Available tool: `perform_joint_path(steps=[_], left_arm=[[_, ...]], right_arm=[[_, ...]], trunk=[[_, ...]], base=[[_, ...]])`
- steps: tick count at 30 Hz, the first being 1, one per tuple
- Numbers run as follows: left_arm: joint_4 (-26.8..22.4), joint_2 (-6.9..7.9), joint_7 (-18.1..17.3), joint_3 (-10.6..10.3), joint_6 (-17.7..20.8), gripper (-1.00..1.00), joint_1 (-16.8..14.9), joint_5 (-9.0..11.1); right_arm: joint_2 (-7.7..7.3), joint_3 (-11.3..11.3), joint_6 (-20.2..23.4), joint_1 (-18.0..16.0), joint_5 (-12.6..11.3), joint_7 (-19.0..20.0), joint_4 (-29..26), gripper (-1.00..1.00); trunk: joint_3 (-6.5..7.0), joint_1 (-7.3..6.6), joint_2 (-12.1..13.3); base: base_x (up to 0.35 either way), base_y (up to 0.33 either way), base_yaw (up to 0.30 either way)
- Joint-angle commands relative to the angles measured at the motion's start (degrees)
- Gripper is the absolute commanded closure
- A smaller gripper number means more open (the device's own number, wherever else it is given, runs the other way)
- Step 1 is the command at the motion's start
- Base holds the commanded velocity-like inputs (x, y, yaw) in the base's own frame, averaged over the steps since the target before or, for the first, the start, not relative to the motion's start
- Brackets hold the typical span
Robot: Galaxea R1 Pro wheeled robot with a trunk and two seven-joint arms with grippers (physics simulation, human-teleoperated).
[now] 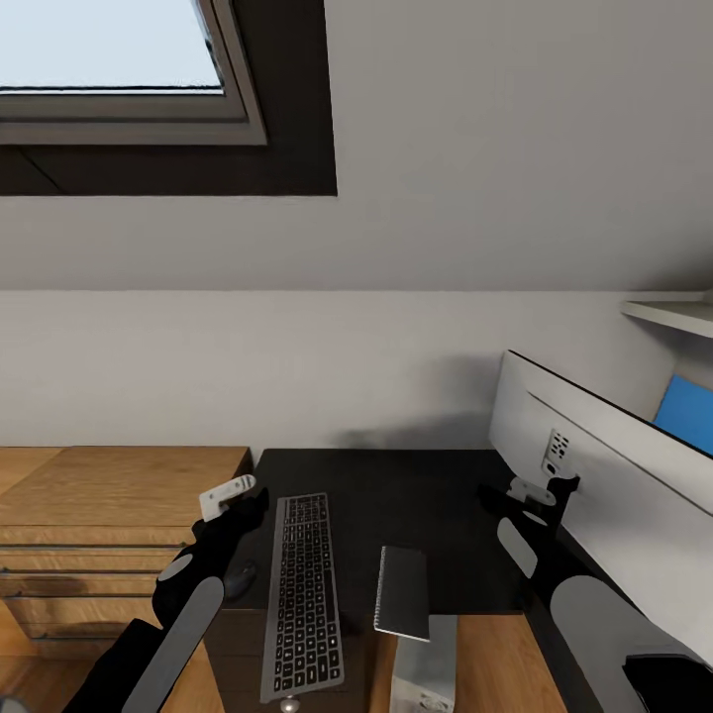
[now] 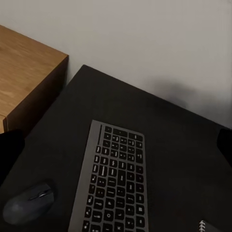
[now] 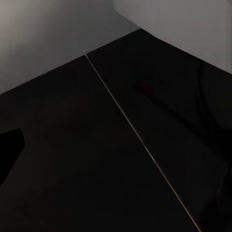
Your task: In the bedroom, organize the workspace by keeping the computer under the desk, ensuring the monitor is on the desk, placing the keyboard on the desk next to the monitor, placing the mouse on the desk next to the keyboard, moving the folder from the swivel chair onto the desk next to the mouse, stacking the notebook on top of the folder with the pen on top of the notebook, and positioning the swivel chair next to the desk.
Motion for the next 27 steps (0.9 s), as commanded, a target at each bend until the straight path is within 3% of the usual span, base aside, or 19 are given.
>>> perform_joint_path(steps=[1,11,27], left_arm=[[-0.1,0.06,0.5,-0.1,0.1,-1.0,-0.1,0.3],[-0.1,0.06,0.5,-0.1,0.1,-1.0,-0.1,0.4],[-0.1,0.04,0.5,-0.1,0.1,-1.0,-0.1,0.4]], right_arm=[[-0.05,0.3,0.2,0.0,-0.3,-0.4,-0.1,-1.0],[0.0,0.3,0.2,0.0,-0.3,-0.4,0.0,-1.0],[0.04,0.3,-2.4,0.1,0.5,-0.4,-0.1,-1.0]], trunk=[[-0.11,0.02,-0.1],[-0.11,0.02,-0.1],[-0.11,0.02,-0.1]], base=[[0.001,0.0,0.0],[-0.042,0.0,0.0],[-0.266,0.0,0.0]])
